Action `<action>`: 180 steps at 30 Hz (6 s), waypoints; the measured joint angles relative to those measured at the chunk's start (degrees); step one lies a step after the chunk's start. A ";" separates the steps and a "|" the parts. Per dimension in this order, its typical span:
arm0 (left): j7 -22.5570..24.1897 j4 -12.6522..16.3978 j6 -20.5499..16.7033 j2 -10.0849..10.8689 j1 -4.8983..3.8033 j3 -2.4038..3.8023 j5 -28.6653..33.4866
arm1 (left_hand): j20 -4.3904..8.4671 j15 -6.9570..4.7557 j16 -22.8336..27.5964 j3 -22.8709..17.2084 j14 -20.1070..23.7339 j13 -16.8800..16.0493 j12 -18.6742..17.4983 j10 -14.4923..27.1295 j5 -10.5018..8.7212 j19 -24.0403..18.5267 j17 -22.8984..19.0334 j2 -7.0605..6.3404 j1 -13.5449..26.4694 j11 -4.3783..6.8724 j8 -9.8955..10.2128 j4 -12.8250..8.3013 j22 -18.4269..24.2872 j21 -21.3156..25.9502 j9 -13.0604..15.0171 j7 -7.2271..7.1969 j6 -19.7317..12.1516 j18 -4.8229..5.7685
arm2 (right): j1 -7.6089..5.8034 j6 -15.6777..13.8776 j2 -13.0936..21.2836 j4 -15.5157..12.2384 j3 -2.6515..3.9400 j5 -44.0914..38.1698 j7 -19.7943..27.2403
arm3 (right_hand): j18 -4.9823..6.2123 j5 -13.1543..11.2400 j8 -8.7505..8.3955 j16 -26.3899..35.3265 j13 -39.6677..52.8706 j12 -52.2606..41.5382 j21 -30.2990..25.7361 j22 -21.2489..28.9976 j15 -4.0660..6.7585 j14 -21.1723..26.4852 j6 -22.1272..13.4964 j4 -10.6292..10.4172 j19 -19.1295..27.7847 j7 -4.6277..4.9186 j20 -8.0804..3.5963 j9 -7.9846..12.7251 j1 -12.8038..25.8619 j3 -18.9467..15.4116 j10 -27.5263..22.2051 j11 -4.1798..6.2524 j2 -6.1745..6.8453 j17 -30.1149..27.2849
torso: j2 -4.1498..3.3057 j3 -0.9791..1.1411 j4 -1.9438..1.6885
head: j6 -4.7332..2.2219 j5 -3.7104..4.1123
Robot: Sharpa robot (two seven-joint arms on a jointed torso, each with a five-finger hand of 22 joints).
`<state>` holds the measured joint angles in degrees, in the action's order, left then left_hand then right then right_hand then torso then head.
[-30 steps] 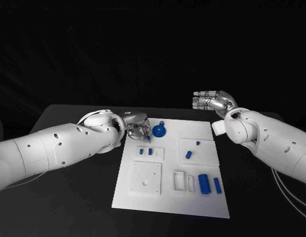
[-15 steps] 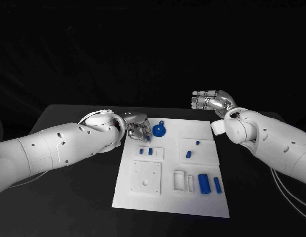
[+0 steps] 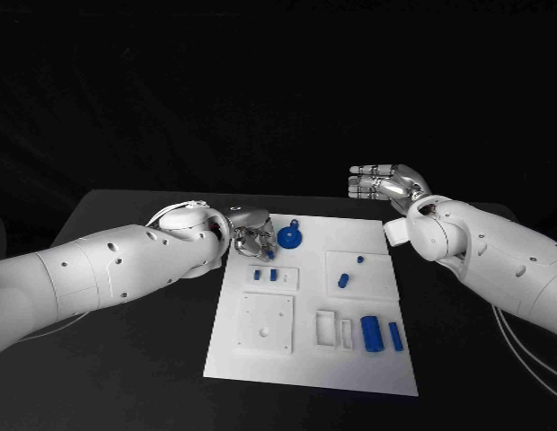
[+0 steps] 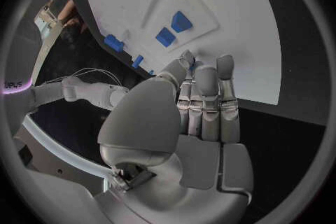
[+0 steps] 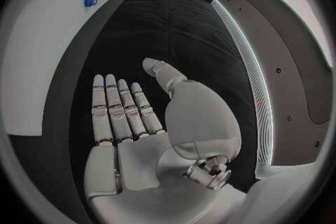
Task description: Assemble the parts on the task board
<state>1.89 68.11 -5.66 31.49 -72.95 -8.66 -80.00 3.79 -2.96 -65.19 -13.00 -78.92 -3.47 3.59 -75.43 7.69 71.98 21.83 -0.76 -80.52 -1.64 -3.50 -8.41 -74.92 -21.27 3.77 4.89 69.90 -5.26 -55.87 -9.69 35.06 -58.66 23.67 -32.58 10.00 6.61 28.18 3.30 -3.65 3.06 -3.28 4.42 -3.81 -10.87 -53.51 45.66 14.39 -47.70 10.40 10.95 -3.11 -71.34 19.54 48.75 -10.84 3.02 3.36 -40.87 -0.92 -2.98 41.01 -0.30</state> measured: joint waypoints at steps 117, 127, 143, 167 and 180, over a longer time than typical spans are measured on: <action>11.62 4.32 -11.45 10.21 -1.56 1.09 55.24 | -2.56 2.96 26.58 -0.13 4.40 0.16 -0.39 10.15 -0.17 0.33 -5.61 -4.21 1.83 -4.00 -0.33 1.94 4.33 11.88 -0.19 2.96 -9.29 -0.43 | 9.43 1.47 13.73 -25.44 -0.36 -73.88 -17.15 | 1.36 -12.20 0.47 -42.50 0.45 -0.21 38.16 -29.82 12.82 -29.62 21.66 -1.82 -30.60 -4.89 -14.01 -0.89 0.70 6.09 22.09 7.37 7.94 37.51 | -0.01 -0.18 -0.06 | -1.71 4.37; 11.91 4.46 -11.45 10.26 -1.57 1.09 55.37 | -2.68 2.96 27.04 0.86 4.40 0.16 -0.39 10.74 -0.42 0.85 -5.62 -3.89 1.51 -4.20 -0.33 2.15 4.14 12.46 -0.19 2.98 -9.31 -0.46 | 9.77 1.83 13.66 -26.30 -0.67 -76.17 -18.72 | 1.36 -11.89 0.46 -42.82 0.46 -0.21 36.38 -32.23 12.68 -29.47 21.66 -3.46 -30.80 -4.89 -13.80 -0.90 -0.15 6.87 21.89 7.17 8.75 37.18 | -0.01 -0.08 -0.03 | -1.49 3.82; 11.98 4.38 -11.38 10.29 -1.57 1.09 55.37 | -2.76 2.97 27.04 1.03 4.40 0.16 -0.39 10.76 -0.42 0.93 -5.63 -3.89 1.51 -4.21 -0.33 2.31 4.02 12.67 -0.19 2.98 -9.31 -0.47 | 9.76 1.19 13.08 -26.16 -2.20 -77.02 -18.90 | 1.30 -17.75 0.45 -43.10 0.45 -0.21 36.14 -35.96 12.68 -29.47 23.63 -3.92 -30.65 -5.17 -13.95 -0.89 -1.14 14.05 24.37 8.19 7.76 37.28 | -0.01 -0.05 -0.02 | -1.25 3.70; 11.88 4.16 -11.16 10.20 -1.57 1.10 55.37 | -2.76 2.97 27.25 1.81 4.40 0.16 -0.39 11.15 -0.42 1.34 -5.55 -3.67 1.29 -4.20 -0.33 2.46 3.64 13.31 -0.19 2.98 -9.31 -0.46 | 9.65 -0.46 11.96 -25.47 -2.87 -78.72 -20.55 | -0.11 -25.31 0.46 -43.36 0.47 -0.03 34.62 -40.27 13.81 -29.24 26.60 -5.13 -30.82 -5.90 -15.47 -1.14 -2.28 20.64 28.47 8.81 5.85 37.61 | -0.01 -0.04 0.01 | -1.04 3.67; 11.84 3.34 -10.82 10.18 -1.57 1.10 55.27 | -2.76 2.97 27.25 1.86 4.41 0.12 -0.39 11.71 0.11 1.34 -5.49 -3.37 0.98 -4.33 -0.33 2.20 3.08 13.31 -0.18 2.98 -9.31 -0.46 | 9.91 -0.70 12.61 -27.58 -3.08 -80.64 -23.26 | -1.32 -25.74 0.34 -42.58 0.46 -0.01 33.01 -41.82 14.34 -29.49 26.78 -7.28 -31.33 -6.08 -15.99 -1.82 -4.62 19.42 28.68 8.60 5.19 38.15 | 0.03 -0.04 0.01 | -0.93 3.60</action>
<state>13.73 71.45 -16.49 41.68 -74.53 -7.57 -24.73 1.02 0.01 -37.94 -11.13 -74.52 -3.35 3.20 -63.72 7.81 73.32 16.33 -4.14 -79.54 -5.97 -3.83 -6.21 -71.84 -7.96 3.58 7.87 60.59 -5.72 -45.96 -10.39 47.67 -86.24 20.58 -113.23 -13.26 5.30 2.44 3.64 -46.23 3.52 -3.28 37.43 -45.63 3.47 -83.00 72.44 7.11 -79.03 4.32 -5.04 -4.93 -75.96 38.96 77.42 -2.24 8.21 41.51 -40.84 -0.96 -2.97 40.08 3.31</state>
